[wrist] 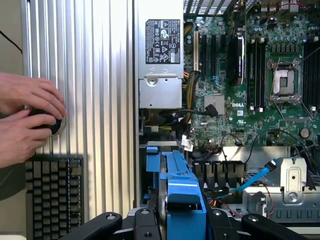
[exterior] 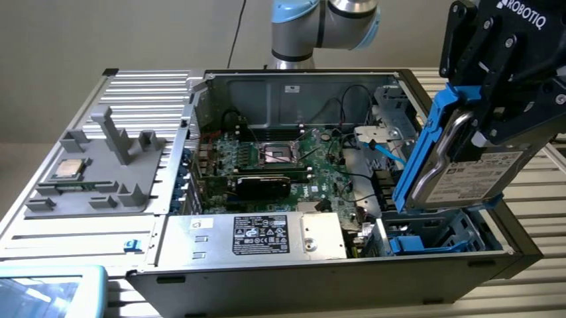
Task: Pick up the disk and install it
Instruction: 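Insert the disk into the insertion slot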
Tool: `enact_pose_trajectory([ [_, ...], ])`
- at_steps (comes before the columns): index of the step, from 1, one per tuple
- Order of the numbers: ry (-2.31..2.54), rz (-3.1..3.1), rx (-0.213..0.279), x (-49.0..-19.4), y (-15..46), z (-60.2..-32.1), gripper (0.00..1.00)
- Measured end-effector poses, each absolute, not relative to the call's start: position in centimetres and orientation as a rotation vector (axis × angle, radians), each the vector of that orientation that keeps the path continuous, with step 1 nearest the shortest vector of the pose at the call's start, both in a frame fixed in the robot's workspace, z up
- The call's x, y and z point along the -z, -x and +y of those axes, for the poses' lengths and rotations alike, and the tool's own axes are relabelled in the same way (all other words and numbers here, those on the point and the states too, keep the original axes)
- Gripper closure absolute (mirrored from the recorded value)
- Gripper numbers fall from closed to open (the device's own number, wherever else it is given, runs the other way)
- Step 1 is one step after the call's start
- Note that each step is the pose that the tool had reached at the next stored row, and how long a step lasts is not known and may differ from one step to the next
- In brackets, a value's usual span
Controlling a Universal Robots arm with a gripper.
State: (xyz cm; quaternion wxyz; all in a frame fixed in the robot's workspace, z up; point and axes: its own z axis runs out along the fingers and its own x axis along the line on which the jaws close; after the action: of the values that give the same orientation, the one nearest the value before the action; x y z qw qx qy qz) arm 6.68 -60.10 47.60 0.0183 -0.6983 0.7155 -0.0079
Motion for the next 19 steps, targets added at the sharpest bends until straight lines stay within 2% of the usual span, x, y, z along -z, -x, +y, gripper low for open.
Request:
enact_pose_trajectory([
  [8,2.185,2.237,0.060,-46.9,-6.7,-60.0,0.63],
  [19,2.200,2.252,0.029,-45.8,-6.9,-59.8,0.63],
])
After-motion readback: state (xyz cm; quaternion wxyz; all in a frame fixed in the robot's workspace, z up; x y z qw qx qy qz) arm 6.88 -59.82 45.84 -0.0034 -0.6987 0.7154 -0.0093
